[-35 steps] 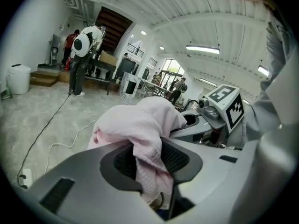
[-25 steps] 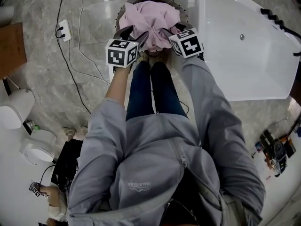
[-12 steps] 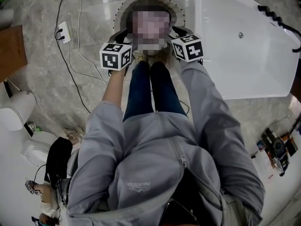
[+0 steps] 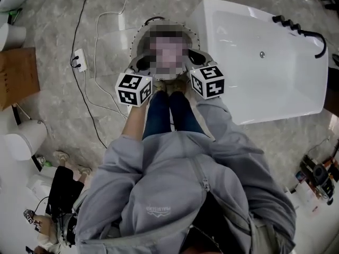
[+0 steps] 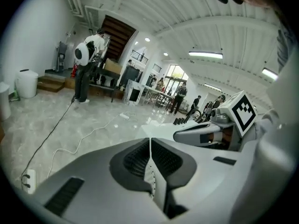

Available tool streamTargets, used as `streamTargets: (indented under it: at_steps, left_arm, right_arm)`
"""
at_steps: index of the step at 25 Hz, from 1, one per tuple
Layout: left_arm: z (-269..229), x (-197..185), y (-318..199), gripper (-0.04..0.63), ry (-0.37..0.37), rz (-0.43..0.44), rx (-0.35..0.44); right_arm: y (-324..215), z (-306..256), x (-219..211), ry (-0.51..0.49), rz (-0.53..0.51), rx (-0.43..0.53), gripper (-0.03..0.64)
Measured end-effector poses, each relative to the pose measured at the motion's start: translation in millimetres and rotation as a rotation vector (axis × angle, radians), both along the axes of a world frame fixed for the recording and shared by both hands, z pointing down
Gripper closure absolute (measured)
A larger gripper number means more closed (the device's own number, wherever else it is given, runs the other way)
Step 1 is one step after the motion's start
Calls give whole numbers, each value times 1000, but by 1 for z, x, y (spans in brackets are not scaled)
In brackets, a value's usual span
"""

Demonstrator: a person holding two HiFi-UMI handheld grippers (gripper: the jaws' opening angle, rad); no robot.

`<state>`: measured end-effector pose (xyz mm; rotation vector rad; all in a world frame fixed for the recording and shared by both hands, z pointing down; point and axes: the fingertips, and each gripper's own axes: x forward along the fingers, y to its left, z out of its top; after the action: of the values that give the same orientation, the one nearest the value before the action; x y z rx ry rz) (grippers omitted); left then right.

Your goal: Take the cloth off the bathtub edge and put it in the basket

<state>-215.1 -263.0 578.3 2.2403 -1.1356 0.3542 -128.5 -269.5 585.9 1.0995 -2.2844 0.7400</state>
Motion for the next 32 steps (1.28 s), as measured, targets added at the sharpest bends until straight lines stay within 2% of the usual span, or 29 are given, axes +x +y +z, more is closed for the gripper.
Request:
streamTargets:
  at_steps: [2, 7, 10, 19, 24, 32]
  left_arm:
    - [-31, 8, 1, 584, -9, 3, 55]
    - [-113, 20, -12, 589, -55, 12, 240]
    - [-153, 24, -7, 589, -79, -4, 295]
    - [-257, 19, 11, 589, -29, -136, 479]
    - [-286, 25, 30, 589, -32, -161, 573]
    - [-276, 50, 50, 589, -37, -113, 584]
  right_arm:
    - [0, -32, 5, -13, 18, 60, 611]
    - [-13, -115, 18, -24, 42, 234, 612]
    - [-7, -158, 27, -23, 44, 317, 612]
    - [14, -262, 33, -63, 93, 533, 612]
    - [31, -285, 26, -73, 72, 604, 612]
    - [50, -282, 27, -103, 48, 612, 612]
